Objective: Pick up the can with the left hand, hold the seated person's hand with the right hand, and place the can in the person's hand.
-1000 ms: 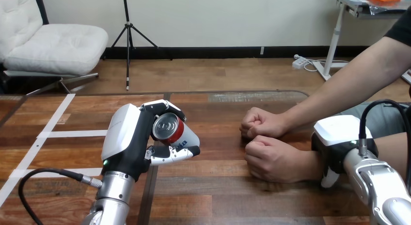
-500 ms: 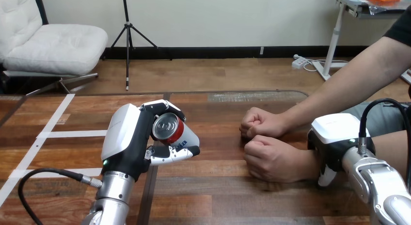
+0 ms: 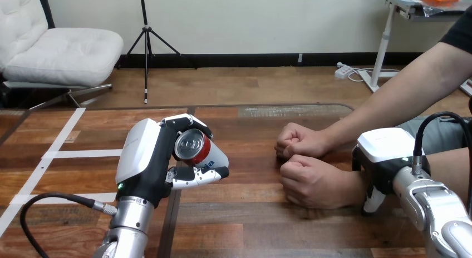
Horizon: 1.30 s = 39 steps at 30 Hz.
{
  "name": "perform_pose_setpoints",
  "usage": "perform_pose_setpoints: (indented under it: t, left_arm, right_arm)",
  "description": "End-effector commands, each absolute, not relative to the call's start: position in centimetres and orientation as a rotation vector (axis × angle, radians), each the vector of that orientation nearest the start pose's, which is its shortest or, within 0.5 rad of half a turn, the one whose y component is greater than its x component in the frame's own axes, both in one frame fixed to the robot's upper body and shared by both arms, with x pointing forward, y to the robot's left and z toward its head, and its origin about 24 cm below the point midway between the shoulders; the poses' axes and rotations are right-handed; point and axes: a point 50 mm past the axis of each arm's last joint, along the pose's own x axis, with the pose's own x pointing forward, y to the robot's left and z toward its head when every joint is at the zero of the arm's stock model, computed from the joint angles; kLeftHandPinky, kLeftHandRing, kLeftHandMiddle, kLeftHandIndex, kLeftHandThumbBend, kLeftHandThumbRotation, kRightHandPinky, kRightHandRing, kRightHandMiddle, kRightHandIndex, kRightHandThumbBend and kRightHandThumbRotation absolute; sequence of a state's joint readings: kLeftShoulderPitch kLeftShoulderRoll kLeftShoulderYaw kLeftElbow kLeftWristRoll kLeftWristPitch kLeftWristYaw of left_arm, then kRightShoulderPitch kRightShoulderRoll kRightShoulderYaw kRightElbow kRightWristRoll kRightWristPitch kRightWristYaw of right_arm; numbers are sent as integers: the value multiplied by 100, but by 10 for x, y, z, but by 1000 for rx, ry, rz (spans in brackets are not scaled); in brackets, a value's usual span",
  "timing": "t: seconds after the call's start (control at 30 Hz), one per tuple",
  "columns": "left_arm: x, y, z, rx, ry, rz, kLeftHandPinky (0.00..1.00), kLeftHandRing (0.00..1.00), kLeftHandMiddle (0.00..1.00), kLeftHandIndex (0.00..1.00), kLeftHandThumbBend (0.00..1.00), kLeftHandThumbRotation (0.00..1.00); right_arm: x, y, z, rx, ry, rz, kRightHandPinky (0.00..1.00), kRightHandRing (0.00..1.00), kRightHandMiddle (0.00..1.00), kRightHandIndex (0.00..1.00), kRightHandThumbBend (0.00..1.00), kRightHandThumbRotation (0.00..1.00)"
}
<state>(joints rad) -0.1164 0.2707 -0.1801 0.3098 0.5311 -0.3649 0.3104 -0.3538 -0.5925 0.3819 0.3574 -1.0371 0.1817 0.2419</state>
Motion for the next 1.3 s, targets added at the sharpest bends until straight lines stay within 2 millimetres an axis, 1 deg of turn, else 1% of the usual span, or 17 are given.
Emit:
perform_pose_setpoints:
  t: [0.0, 0.17, 0.77, 1.27]
  left_arm:
    - [274, 157, 62, 743, -405, -14, 34, 40, 48, 50, 68, 0]
    - [274, 157, 62, 742, -404, -13, 34, 40, 48, 50, 68, 0]
    - [275, 158, 62, 737, -411, -13, 33, 40, 48, 50, 68, 0]
    - [277, 156, 62, 734, -409, -13, 33, 40, 48, 50, 67, 0]
  right_arm:
    - [316, -221, 47, -1718, 291, 292, 15, 23, 36, 60, 81, 0]
    - [315, -221, 47, -1712, 277, 282, 15, 24, 37, 57, 81, 0]
    - [316, -222, 53, -1716, 240, 262, 18, 27, 39, 58, 73, 0]
    - [317, -224, 59, -1735, 217, 244, 17, 26, 38, 58, 70, 0]
